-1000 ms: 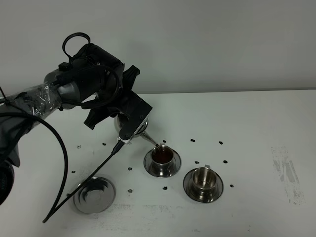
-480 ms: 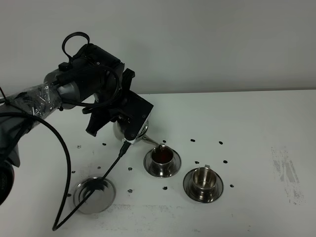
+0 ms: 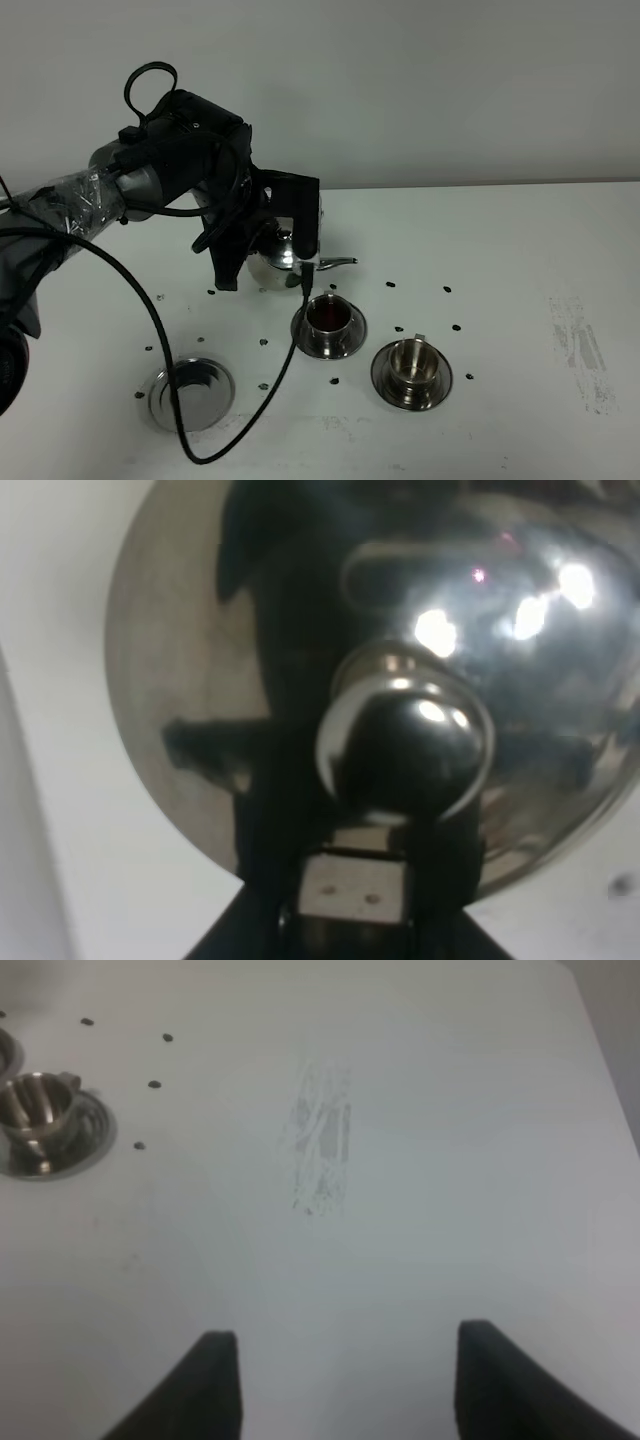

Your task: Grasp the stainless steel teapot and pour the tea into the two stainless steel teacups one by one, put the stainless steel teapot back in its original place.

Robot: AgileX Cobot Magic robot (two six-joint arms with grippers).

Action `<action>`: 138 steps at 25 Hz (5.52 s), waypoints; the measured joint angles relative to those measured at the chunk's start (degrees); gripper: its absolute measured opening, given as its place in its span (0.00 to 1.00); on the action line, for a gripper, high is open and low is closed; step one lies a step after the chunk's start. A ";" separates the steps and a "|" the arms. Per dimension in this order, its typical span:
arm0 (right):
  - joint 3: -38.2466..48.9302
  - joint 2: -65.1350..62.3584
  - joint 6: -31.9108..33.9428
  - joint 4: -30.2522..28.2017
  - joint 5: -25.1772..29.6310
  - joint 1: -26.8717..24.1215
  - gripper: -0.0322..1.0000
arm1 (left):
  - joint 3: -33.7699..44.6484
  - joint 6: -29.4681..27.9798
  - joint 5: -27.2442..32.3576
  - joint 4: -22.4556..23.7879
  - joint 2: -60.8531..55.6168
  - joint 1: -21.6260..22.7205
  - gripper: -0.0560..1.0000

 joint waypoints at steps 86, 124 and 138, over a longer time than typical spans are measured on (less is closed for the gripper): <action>0.00 0.00 0.10 0.00 0.00 0.00 0.51 | 2.67 22.14 10.76 -17.68 -6.28 1.02 0.30; 0.00 0.00 0.10 0.00 0.00 0.00 0.51 | 1.67 31.66 10.71 -21.64 -6.33 3.11 0.30; 0.00 0.00 0.10 0.00 0.00 0.00 0.51 | 1.67 32.12 12.54 -21.66 -6.33 3.11 0.30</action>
